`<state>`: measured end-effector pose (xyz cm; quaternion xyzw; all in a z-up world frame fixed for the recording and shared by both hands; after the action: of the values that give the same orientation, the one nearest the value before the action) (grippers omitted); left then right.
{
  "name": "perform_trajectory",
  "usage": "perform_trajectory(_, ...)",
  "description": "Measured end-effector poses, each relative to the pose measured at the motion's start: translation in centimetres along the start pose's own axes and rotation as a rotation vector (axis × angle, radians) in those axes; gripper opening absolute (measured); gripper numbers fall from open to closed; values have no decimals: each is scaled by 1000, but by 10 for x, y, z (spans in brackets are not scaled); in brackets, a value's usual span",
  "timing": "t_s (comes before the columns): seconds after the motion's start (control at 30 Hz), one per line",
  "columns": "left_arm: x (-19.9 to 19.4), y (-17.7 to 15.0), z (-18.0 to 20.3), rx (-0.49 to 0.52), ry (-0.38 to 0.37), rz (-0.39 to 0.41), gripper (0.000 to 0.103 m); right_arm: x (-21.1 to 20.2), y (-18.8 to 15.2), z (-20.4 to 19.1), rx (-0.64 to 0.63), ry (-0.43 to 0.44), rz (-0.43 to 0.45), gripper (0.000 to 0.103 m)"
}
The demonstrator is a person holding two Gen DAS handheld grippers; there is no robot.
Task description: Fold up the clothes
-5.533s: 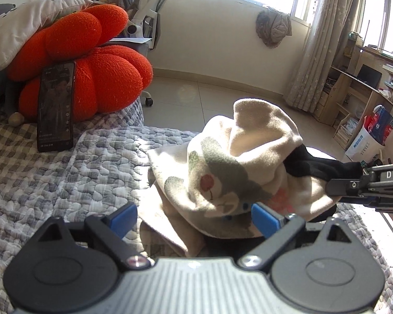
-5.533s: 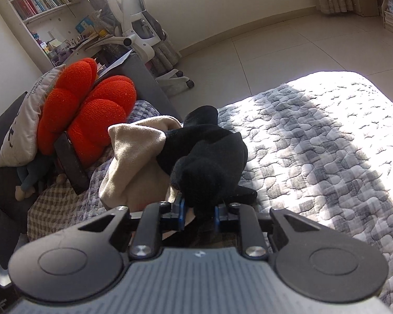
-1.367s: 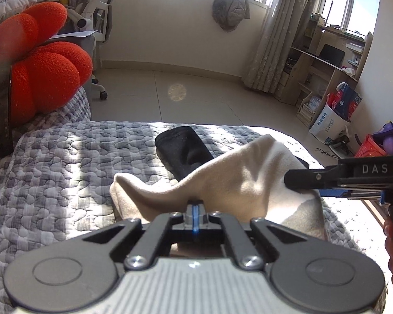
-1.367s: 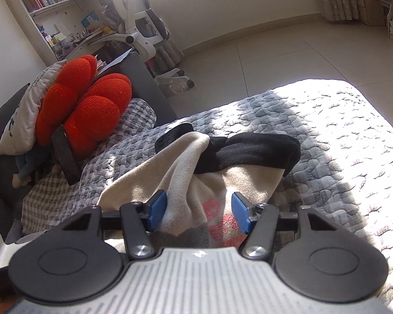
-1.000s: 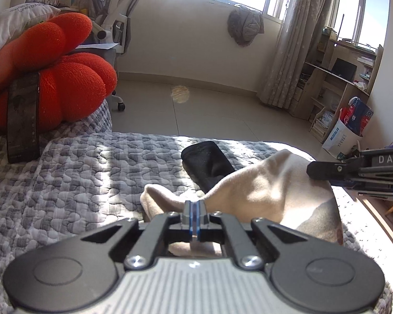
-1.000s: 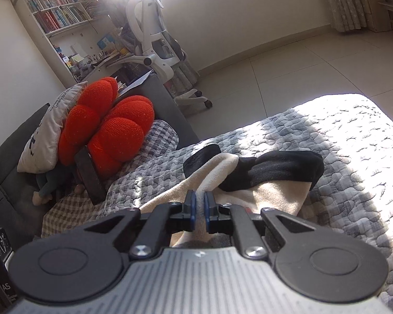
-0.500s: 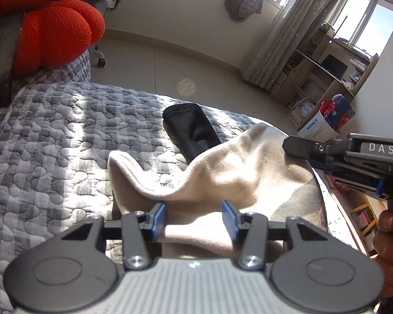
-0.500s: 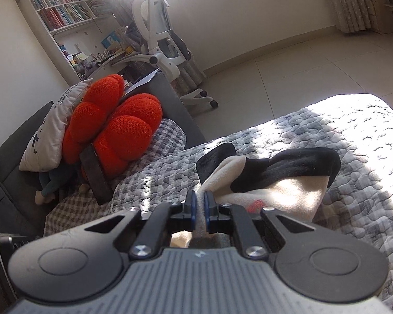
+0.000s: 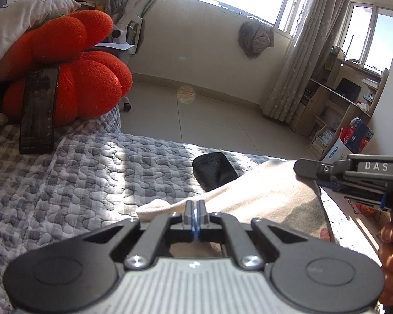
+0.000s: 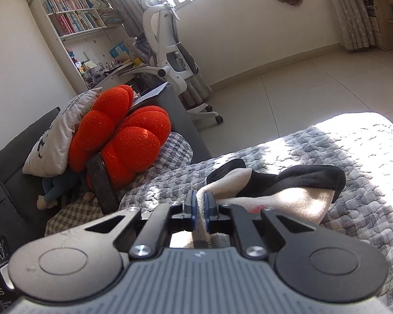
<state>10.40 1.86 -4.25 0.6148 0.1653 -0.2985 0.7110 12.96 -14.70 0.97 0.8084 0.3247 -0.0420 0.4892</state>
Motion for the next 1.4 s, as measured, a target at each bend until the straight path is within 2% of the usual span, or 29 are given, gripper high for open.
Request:
perform_trajectory(0.3, -19, 17, -38, -37, 95, 86, 1, 23, 7, -48, -107, 72, -1, 10)
perform_trajectory(0.53, -29, 25, -65, -71, 170, 122, 0, 57, 2, -61, -137, 89, -69, 10)
perform_trajectory(0.67, -23, 21, -76, -73, 221, 89, 0, 75, -3, -63, -159, 91, -111, 10)
perform_trajectory(0.73, -14, 15, -80, -68, 235, 44, 0, 83, -8, -61, -148, 96, -137, 11)
perform_trajectory(0.77, -9, 12, -81, -65, 235, 24, 1, 85, -10, -59, -139, 96, -151, 15)
perform_trajectory(0.83, 0, 6, -80, -63, 217, -21, 2, 87, -14, -55, -126, 92, -175, 16)
perform_trajectory(0.87, 2, 4, -79, -78, 201, -32, 3, 85, -14, -52, -128, 85, -183, 20)
perform_trajectory(0.9, 4, 3, -79, -98, 180, -43, 10, 83, -15, -50, -131, 78, -191, 26)
perform_trajectory(0.97, 6, 3, -78, -120, 159, -45, 35, 74, -13, -41, -131, 54, -172, 75)
perform_trajectory(1.0, 7, 3, -77, -126, 154, -41, 50, 68, -11, -37, -132, 48, -153, 80)
perform_trajectory(1.13, 14, 5, -76, -130, 164, -37, 57, 55, -4, -14, -162, -39, -124, 80)
perform_trajectory(1.3, 28, 0, -82, -144, 183, -67, 57, 57, -2, 23, -117, -153, -145, 80)
perform_trajectory(1.4, 33, -3, -84, -147, 185, -81, 57, 57, -3, 44, -74, -190, -167, 80)
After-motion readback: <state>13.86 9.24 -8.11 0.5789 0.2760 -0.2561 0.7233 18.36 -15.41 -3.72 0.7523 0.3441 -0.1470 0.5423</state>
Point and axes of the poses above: each gripper's, at about its wrist camera, not at the fingertips, and x roughly the way its jaws point, z to its right, y to its top, the point moved 9 cm from there along x, roughly the way its jaws point, and after that the axes turned 6 degrees about y, right-handed, at the moved point
